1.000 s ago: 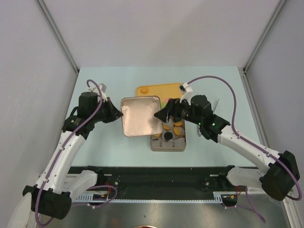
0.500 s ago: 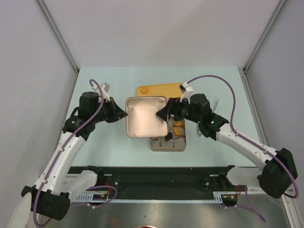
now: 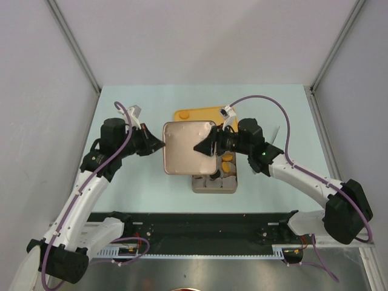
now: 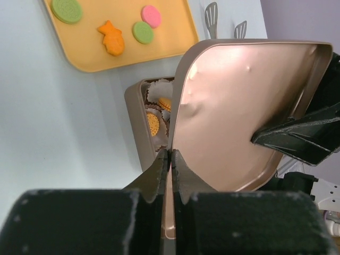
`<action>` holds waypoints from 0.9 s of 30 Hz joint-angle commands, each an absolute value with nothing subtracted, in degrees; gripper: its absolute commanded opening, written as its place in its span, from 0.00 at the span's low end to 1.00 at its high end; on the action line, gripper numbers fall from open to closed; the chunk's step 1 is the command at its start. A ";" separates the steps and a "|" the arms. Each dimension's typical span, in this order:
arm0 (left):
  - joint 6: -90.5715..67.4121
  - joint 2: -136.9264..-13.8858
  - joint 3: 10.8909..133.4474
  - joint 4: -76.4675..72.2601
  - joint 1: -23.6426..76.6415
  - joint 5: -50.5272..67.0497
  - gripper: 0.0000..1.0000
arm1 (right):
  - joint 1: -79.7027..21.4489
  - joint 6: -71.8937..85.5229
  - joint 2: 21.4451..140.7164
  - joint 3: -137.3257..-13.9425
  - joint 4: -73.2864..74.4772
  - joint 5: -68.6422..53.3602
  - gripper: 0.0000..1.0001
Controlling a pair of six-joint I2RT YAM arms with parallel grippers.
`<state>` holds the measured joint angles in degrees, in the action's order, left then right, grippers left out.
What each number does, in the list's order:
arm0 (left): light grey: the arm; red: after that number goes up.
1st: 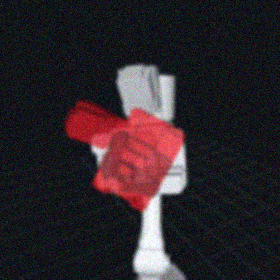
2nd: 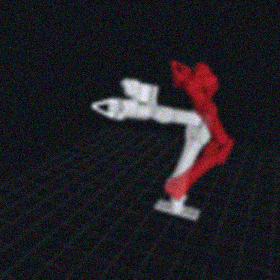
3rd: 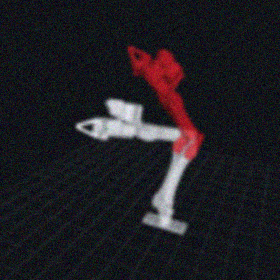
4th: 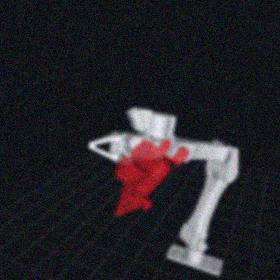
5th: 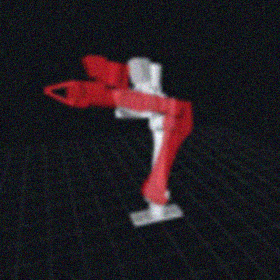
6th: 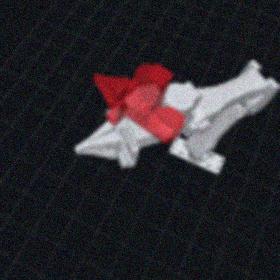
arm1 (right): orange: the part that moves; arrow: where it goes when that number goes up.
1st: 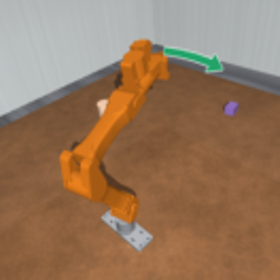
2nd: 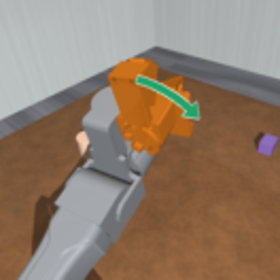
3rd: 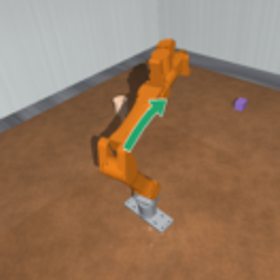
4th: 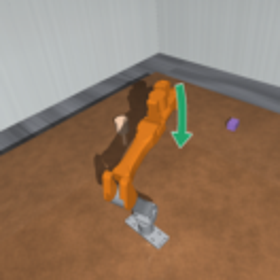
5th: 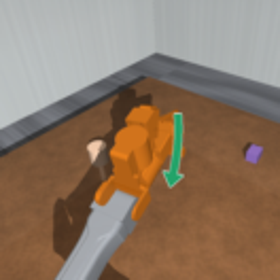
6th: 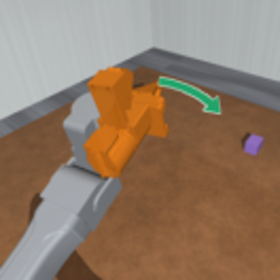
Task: Pack the cookies
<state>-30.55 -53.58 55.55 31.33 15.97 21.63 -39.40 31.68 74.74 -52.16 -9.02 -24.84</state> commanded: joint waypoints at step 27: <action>-37.43 -59.41 58.01 26.99 16.44 19.85 0.57 | -39.45 12.42 55.11 -54.67 -0.71 -1.65 0.00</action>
